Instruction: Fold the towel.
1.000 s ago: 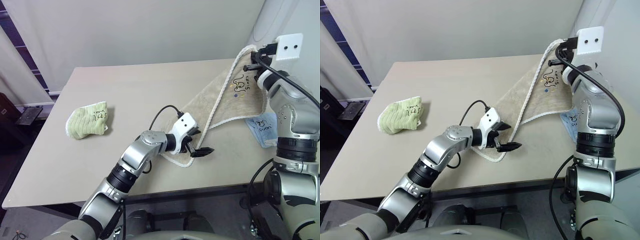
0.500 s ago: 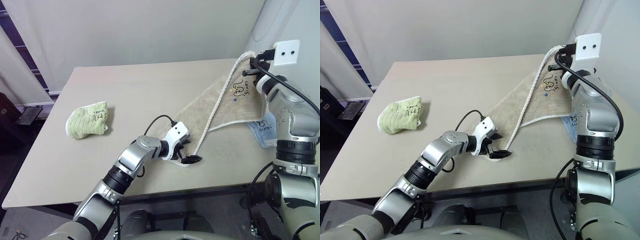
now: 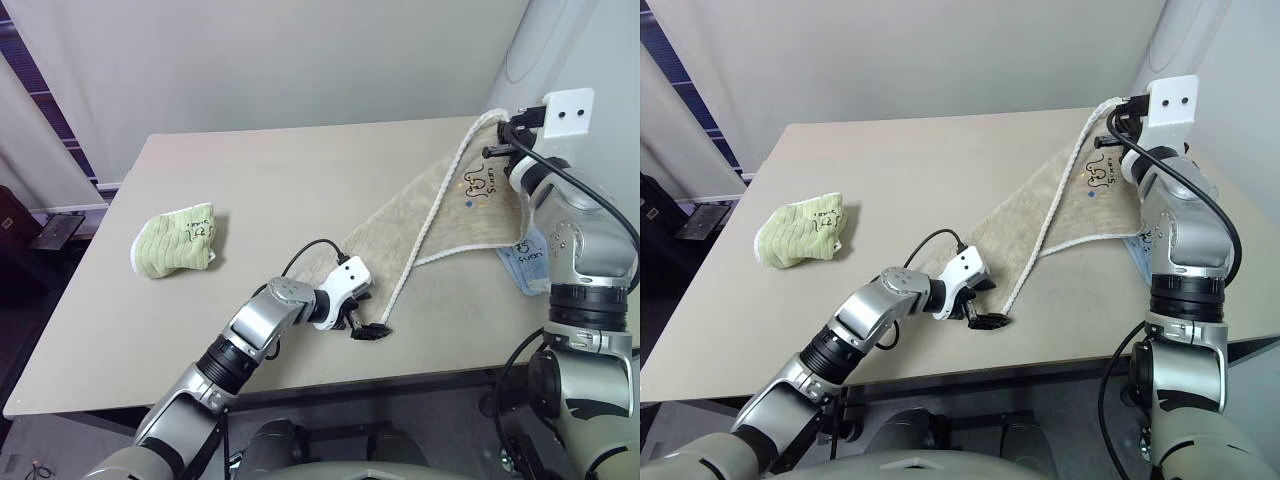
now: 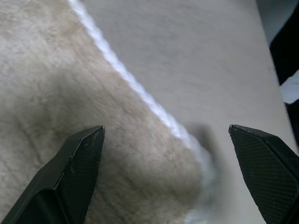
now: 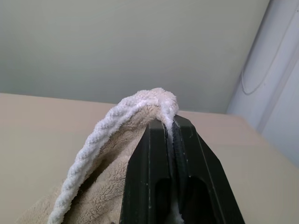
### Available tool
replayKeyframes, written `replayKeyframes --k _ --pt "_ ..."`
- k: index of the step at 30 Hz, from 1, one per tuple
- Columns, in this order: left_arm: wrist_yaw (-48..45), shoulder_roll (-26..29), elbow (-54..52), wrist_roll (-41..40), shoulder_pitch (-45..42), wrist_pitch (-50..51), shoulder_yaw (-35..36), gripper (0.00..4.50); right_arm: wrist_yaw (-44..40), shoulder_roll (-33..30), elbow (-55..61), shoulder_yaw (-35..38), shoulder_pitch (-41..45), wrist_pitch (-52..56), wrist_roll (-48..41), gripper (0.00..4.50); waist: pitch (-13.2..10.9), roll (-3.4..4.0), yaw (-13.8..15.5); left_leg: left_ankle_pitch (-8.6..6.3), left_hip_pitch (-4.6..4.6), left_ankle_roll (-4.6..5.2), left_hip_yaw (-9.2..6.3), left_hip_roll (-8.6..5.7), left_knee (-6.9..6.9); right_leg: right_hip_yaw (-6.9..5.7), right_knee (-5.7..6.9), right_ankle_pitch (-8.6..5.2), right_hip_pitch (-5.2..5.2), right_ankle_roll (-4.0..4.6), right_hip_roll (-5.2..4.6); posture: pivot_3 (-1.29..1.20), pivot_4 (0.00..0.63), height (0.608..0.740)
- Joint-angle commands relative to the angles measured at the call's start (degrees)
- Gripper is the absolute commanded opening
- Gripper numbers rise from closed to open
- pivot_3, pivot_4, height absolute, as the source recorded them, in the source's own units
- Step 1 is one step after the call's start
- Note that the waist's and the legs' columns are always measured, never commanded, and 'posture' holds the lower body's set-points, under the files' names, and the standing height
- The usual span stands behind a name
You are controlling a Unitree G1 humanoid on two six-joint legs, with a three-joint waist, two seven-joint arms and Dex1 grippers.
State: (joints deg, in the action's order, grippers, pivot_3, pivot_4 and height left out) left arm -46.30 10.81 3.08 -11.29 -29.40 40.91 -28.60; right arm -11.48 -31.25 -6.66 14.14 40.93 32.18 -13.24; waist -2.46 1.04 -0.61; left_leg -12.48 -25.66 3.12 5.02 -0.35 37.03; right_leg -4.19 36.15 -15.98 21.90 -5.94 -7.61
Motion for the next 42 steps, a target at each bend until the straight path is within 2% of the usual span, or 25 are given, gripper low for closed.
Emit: replayKeyframes --k 1,2,3,6,9,14,16,22,29,33,36,40,41,42 --pt "-0.97 0.36 -3.53 -0.2 0.33 0.99 -1.22 4.5 0.49 0.14 1.19 1.03 0.8 -1.27 0.22 0.02 0.0 0.0 -0.01 0.0 0.0 0.0 0.0 0.0 0.0 0.0 0.0 0.0 0.0 0.0 0.0 0.0 0.0 0.721" --pt "-0.98 0.67 -3.9 0.15 0.43 1.05 -1.56 4.5 0.49 0.12 1.13 1.11 0.8 -1.32 0.27 0.02 0.0 0.0 0.02 0.0 0.0 0.0 0.0 0.0 0.0 0.01 0.0 0.0 0.0 0.0 0.0 0.0 0.0 0.721" --pt "-1.38 1.02 -4.03 0.27 0.47 1.1 -1.99 4.32 0.52 0.06 0.97 1.22 0.83 -1.37 0.33 0.0 0.0 0.0 0.04 0.0 0.0 0.0 0.0 0.0 -0.01 0.01 0.0 0.0 0.01 0.0 0.0 0.0 0.0 0.721" --pt "-2.9 2.18 -4.69 0.17 0.75 2.07 -3.86 3.54 0.6 -0.06 0.69 1.43 0.92 -1.49 0.49 0.0 0.0 0.0 -0.01 0.0 -0.01 0.0 0.0 0.0 0.0 0.01 0.0 0.0 0.01 0.0 0.0 0.0 0.0 0.721" --pt "-4.31 4.52 -6.12 1.19 1.6 2.63 -7.06 2.35 0.65 0.0 0.95 1.63 0.94 -1.34 0.62 0.0 0.01 0.01 -0.01 0.0 0.0 0.0 0.0 0.0 -0.01 0.02 0.0 0.0 0.01 0.0 0.0 0.0 0.0 0.721" --pt "-4.95 5.64 -6.7 1.33 2.79 2.68 -8.21 0.55 0.87 -0.1 1.11 2.08 0.73 -1.18 0.61 0.0 0.02 0.02 0.07 0.0 0.01 -0.01 -0.01 0.0 -0.02 0.04 -0.01 -0.01 0.02 0.01 -0.01 0.0 0.0 0.721" --pt "-4.96 5.82 -6.86 1.38 2.97 2.51 -8.39 0.06 0.94 -0.13 1.1 2.15 0.68 -1.23 0.65 0.0 0.02 0.02 0.04 0.0 0.01 -0.01 0.0 0.0 -0.02 0.04 -0.01 -0.01 0.01 0.01 -0.01 0.0 0.0 0.721" --pt "-4.11 5.09 -6.16 1.38 3.03 1.26 -7.23 0.06 1.07 -0.14 0.72 2.45 0.82 -1.5 0.74 0.0 0.02 0.02 0.06 0.0 0.01 -0.01 0.0 0.0 -0.02 0.06 -0.02 -0.01 0.01 0.01 -0.01 0.0 0.0 0.721" --pt "6.77 -6.97 -1.2 -5.55 0.4 1.07 10.83 0.06 1.06 -0.36 -0.7 3.25 0.61 -2.24 0.81 0.0 -0.01 -0.02 0.18 0.0 -0.05 0.0 -0.02 -0.01 0.07 0.06 0.0 0.0 0.02 0.0 -0.03 0.0 0.0 0.721" --pt "11.27 -10.66 1.3 -8.57 -3.62 0.9 19.06 0.06 1.07 -0.34 -1.83 3.34 0.98 -2.83 0.9 0.0 0.0 -0.01 0.07 0.04 -0.04 0.08 -0.02 0.0 0.06 0.03 0.04 0.01 -0.01 -0.02 0.02 0.0 0.0 0.721" --pt "8.38 -9.19 2.77 -9.65 -6.41 3.8 18.66 0.06 1.0 -0.43 -2.35 3.32 1.32 -3.01 0.82 0.0 0.0 0.0 -0.01 0.08 -0.08 0.14 0.01 0.0 0.06 0.02 0.06 0.03 -0.16 -0.06 0.06 0.0 0.0 0.721" --pt "5.97 -8.44 -0.9 -11.73 -4.03 10.05 14.05 0.06 0.43 -0.59 -2.37 2.9 1.26 -2.97 0.75 0.0 0.01 0.01 0.01 0.09 -0.06 0.15 0.04 0.0 0.06 0.02 0.06 0.1 -0.21 -0.19 0.22 0.0 0.0 0.721" --pt "5.64 -7.59 -2.01 -11.47 -3.2 11.17 12.32 0.45 0.4 -0.54 -2.32 2.85 1.2 -2.97 0.75 0.0 0.01 0.01 0.03 0.09 -0.06 0.15 0.04 -0.01 0.07 0.02 0.06 0.1 -0.22 -0.19 0.22 0.0 0.0 0.721" --pt "5.46 -6.93 -2.9 -11.18 -2.35 11.72 10.96 0.65 0.42 -0.48 -2.3 2.83 1.15 -2.98 0.76 0.0 0.0 0.01 0.02 0.09 -0.06 0.15 0.03 -0.01 0.07 0.02 0.06 0.1 -0.22 -0.17 0.22 0.0 0.0 0.721"
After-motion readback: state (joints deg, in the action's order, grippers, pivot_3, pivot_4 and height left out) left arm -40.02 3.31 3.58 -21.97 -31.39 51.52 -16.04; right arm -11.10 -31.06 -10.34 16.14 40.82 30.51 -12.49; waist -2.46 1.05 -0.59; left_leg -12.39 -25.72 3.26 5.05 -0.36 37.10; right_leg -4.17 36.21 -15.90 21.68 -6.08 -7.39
